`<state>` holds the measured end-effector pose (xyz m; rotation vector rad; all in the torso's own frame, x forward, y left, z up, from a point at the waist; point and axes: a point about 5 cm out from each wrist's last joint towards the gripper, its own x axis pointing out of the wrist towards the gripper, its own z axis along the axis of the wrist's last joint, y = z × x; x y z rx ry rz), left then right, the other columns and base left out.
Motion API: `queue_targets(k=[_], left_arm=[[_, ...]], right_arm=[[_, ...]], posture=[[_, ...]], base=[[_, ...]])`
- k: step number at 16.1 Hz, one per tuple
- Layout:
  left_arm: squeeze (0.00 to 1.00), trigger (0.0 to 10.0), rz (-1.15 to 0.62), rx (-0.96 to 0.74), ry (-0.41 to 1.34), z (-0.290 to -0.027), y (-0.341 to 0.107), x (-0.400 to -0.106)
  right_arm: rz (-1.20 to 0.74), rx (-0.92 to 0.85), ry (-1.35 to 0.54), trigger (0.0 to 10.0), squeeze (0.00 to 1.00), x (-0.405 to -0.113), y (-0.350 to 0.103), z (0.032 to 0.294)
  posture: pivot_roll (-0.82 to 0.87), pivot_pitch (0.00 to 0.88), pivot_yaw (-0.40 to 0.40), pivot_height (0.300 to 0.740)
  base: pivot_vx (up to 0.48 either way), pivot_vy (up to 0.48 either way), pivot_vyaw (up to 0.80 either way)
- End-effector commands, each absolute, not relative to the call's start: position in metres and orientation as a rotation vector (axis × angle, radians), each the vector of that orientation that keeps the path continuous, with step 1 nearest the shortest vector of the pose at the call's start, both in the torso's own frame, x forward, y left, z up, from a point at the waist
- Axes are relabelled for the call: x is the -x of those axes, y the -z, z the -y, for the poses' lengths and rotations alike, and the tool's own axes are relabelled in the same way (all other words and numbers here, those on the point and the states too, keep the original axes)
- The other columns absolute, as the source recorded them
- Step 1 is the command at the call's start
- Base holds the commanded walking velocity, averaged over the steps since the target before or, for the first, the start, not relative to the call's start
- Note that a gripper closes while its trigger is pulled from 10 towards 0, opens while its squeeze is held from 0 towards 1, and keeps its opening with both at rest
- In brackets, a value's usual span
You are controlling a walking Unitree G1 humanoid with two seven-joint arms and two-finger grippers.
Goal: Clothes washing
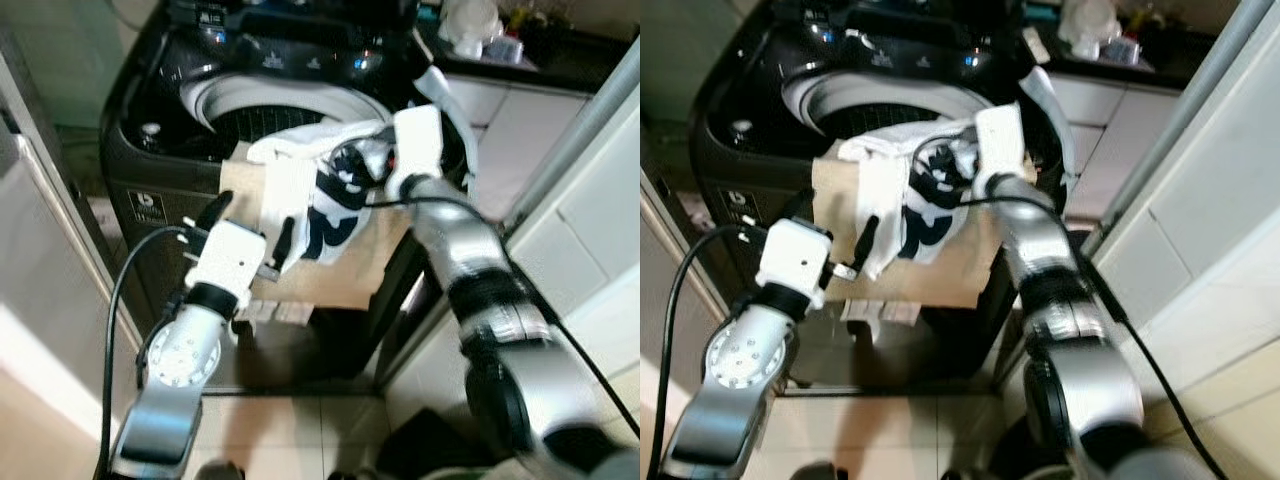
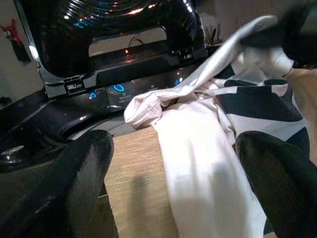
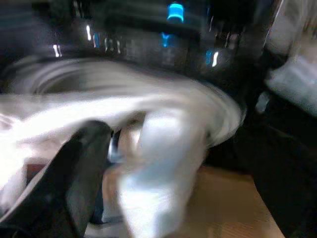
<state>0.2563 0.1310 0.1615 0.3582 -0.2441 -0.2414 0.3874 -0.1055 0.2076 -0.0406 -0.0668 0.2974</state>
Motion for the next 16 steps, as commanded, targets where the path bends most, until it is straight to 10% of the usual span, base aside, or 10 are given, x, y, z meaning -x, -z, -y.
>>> queue_targets(k=[1, 5, 16], left_arm=[[0.0, 10.0, 0.247, -0.35, 0.26, -0.125, -0.16, -0.256], [0.0, 10.0, 0.236, -0.349, 0.274, -0.125, -0.157, -0.255], [0.0, 10.0, 0.257, -0.359, 0.265, -0.127, -0.162, -0.259]], right_arm=[[0.172, 0.037, -0.266, 10.0, 0.0, -0.383, -0.226, 0.124], [0.1, 0.023, -0.263, 10.0, 0.0, -0.347, -0.186, 0.151], [-0.348, -0.278, -0.733, 10.0, 0.0, -0.334, -0.117, 0.074]], posture=[[0.04, 0.0, -0.115, 0.74], [0.03, 0.0, -0.105, 0.74], [0.08, 0.0, -0.105, 0.74]], base=[[0.0, 0.0, 0.0], [0.0, 0.0, 0.0], [0.0, 0.0, 0.0]])
